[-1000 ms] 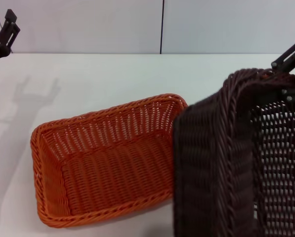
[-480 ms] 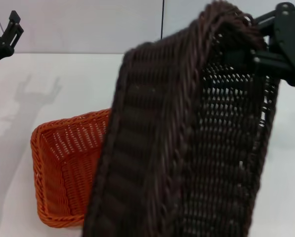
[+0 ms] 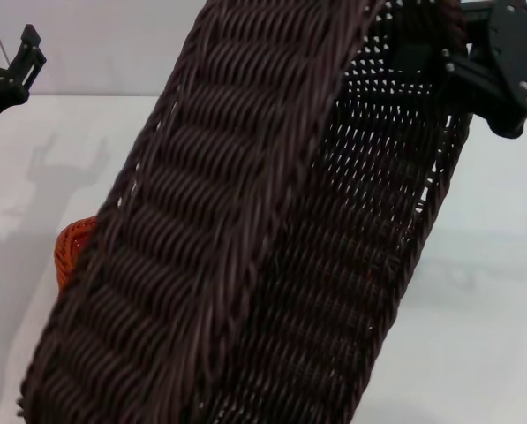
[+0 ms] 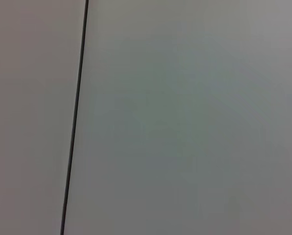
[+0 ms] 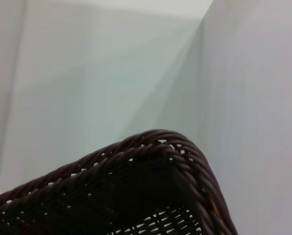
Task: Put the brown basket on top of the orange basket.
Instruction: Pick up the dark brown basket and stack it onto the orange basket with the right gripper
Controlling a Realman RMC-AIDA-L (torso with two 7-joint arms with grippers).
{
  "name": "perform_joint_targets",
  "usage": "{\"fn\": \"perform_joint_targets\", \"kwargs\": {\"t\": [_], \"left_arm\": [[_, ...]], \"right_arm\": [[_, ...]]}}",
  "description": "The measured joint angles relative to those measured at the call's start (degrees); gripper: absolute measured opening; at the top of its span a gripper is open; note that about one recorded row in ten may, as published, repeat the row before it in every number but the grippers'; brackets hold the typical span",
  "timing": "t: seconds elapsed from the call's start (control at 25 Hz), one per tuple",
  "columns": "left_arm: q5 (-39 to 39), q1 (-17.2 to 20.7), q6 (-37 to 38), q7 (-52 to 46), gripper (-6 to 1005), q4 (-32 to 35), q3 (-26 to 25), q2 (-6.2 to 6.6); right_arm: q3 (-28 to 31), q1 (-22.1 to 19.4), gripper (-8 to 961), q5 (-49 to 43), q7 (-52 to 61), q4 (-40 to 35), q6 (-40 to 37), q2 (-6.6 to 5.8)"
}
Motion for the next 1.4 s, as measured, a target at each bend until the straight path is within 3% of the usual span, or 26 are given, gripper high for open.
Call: {"fn": "perform_joint_targets", "kwargs": {"t": [0.16,0.48,0.88,1.4], "left_arm": [[0.09,-0.06,-0.24,0.03,843,0.0,0.01,0.0],[0.17,-0.12,-0.74,0.07,843,0.0,0.3,0.06],[0.22,-0.98,-1.9,1.15,843,0.0,0.54,0.09],[0.22,-2.72,-3.87,1.61,842,-0.07,0.22,0.08]], "right_arm": [[-0.01,-1.1,142,1.77,-3.36,3.87,1.05,0.1],[0.19,-3.62,142,6.97,-16.78,18.68,3.75,0.4],[0.78,-3.77,142,9.97,-30.12,34.27,4.28,0.45],[0.94,-4.83,142,12.35,-42.77,48.32,4.72,0.62]]}}
